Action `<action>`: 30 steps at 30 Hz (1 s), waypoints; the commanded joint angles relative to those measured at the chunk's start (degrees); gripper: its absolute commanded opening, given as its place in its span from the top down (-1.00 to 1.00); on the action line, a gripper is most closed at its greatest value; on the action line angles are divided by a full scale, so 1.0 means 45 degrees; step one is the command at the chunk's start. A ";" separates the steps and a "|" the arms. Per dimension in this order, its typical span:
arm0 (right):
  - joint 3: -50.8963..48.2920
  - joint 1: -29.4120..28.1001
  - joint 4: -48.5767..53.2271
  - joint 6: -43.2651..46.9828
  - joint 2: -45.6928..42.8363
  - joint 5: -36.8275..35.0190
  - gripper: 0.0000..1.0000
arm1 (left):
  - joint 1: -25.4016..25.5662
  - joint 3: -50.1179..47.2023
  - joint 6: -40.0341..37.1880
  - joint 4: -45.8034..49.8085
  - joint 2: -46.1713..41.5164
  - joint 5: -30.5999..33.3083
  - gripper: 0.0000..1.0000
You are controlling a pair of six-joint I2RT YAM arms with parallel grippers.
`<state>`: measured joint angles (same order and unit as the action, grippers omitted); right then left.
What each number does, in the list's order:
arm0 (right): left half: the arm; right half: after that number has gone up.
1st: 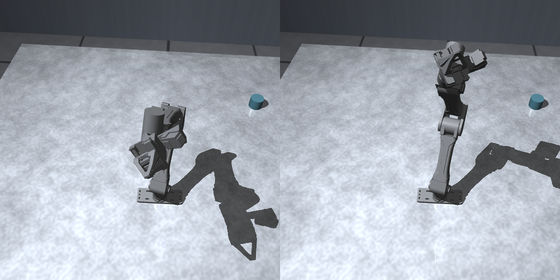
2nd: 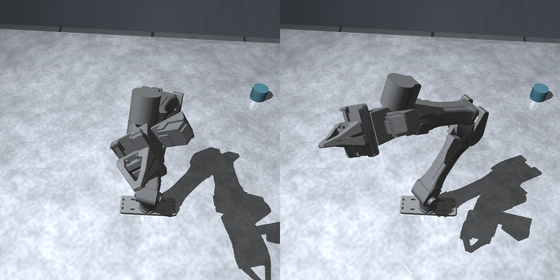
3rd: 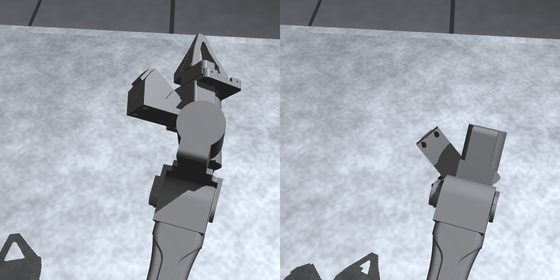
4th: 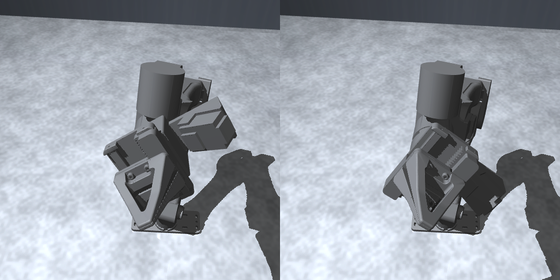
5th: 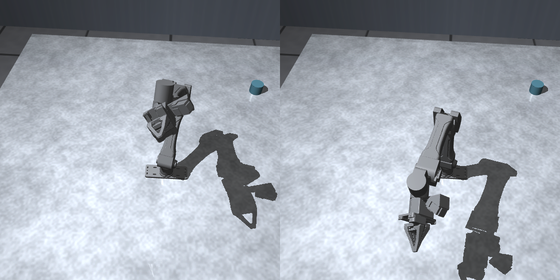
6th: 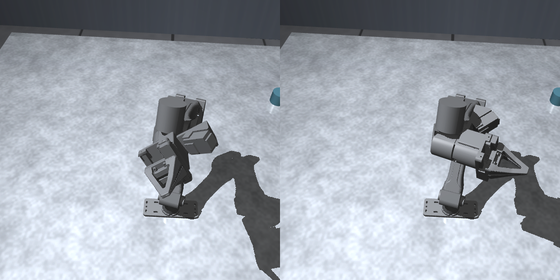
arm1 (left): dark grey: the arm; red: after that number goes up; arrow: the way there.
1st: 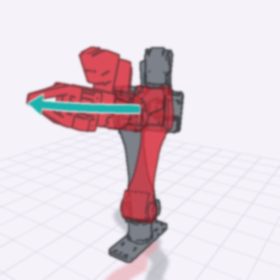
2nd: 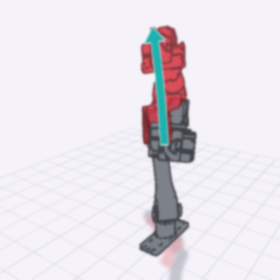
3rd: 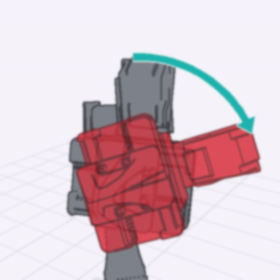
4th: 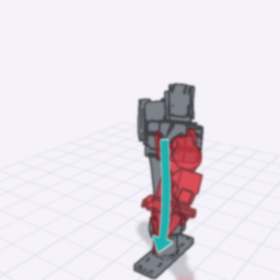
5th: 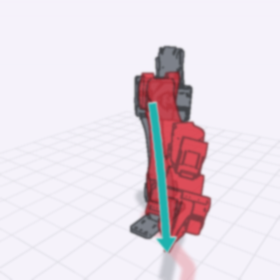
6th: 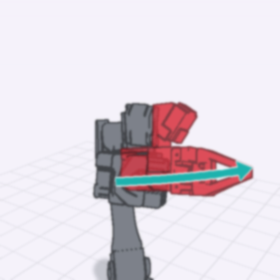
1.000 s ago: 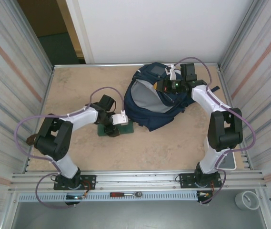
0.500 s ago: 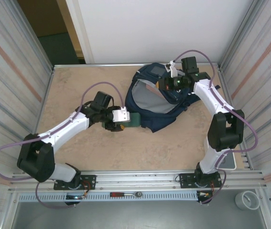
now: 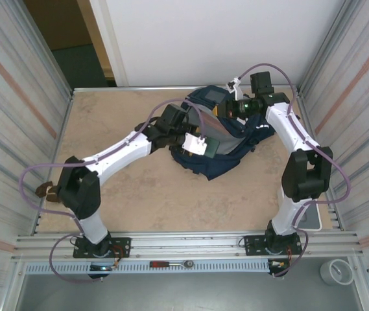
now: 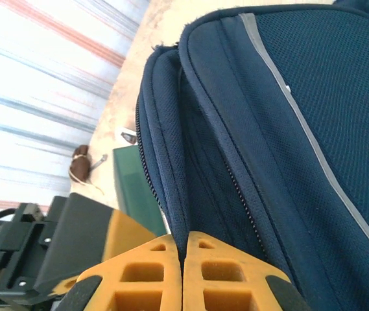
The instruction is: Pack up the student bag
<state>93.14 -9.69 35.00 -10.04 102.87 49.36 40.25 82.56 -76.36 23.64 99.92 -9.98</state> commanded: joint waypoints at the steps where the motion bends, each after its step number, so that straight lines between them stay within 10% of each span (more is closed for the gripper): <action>1: 0.0595 0.0146 -0.0371 -0.0598 0.0098 0.1424 1.00 | 0.0017 0.0990 -0.1264 -0.0568 0.0691 -0.0267 -0.13; 30: -0.0626 0.0435 -0.2447 -0.1958 -0.0081 0.2073 1.00 | -0.0523 0.1854 0.0364 -0.3038 0.3388 -0.0487 -0.53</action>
<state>91.05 -7.84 25.98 -17.63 104.25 56.01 38.33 91.22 -74.74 10.39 117.10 -11.07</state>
